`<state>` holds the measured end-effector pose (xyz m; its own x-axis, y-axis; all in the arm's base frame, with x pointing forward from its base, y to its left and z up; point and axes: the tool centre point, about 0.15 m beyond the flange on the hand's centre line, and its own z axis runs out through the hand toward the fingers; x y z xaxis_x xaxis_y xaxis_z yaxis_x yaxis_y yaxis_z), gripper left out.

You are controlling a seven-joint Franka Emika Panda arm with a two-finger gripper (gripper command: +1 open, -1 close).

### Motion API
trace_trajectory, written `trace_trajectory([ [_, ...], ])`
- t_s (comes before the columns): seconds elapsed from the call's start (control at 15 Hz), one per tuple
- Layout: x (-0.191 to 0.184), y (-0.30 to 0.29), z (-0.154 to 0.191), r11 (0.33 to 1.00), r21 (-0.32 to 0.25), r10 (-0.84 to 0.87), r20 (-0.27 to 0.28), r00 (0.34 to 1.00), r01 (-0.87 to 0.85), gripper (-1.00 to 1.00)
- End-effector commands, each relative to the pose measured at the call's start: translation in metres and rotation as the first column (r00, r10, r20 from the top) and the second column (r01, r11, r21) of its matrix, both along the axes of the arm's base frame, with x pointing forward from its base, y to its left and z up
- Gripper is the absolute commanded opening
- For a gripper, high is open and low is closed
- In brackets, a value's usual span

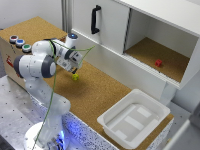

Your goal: Slide right the yellow block

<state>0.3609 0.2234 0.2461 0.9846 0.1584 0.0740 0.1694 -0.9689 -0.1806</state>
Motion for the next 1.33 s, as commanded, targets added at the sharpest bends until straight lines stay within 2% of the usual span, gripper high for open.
trace_trajectory([
  [0.0,0.014,-0.021,-0.023,0.999,-0.021,-0.029,-0.022,0.999,0.029,-1.0],
  [0.4,0.009,-0.057,-0.031,0.996,-0.072,-0.06,-0.046,0.997,0.057,-1.0],
  [0.87,0.018,-0.088,-0.03,0.991,-0.075,-0.116,-0.049,0.992,0.112,-1.0],
  [1.27,0.022,-0.111,-0.032,0.984,-0.115,-0.141,-0.056,0.988,0.134,-1.0],
])
